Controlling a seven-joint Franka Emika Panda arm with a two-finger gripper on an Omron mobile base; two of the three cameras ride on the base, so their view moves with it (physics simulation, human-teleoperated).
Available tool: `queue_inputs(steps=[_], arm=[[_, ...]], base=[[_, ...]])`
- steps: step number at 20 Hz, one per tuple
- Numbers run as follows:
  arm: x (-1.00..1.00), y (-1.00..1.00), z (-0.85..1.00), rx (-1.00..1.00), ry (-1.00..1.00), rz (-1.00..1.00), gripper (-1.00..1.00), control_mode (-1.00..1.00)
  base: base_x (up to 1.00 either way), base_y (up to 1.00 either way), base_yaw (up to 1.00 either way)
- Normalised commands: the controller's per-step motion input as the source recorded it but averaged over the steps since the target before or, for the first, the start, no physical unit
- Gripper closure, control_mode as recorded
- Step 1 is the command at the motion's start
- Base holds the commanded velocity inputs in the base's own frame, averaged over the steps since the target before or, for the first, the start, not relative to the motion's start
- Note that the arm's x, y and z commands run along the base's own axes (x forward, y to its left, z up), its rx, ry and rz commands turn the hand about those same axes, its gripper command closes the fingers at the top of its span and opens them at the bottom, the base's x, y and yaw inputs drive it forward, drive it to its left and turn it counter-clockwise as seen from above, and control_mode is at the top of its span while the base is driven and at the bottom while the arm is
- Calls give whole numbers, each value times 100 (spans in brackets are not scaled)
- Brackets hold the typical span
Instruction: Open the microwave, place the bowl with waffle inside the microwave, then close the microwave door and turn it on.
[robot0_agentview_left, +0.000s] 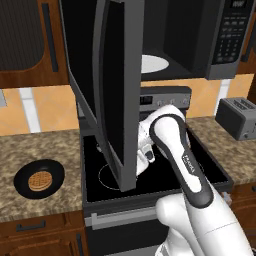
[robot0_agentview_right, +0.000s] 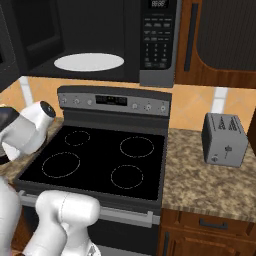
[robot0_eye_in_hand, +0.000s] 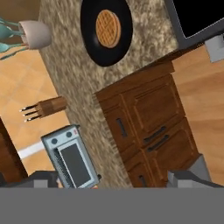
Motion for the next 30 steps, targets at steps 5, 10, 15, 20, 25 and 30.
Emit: queue_inputs(steps=[5,10,15,20,25,30], arm=[[100,65,-100,0,1,8,-100,-100],[100,70,-77,-2,1,16,-100,-100],[87,40,-42,0,7,25,-100,-100],[63,52,-32,-4,3,20,-100,-100],[40,54,-38,-12,-1,9,-100,-100],[39,18,-47,-9,0,4,-100,-100]], base=[[0,0,0],[0,0,0],[0,0,0],[0,0,0],[0,0,0],[0,0,0]])
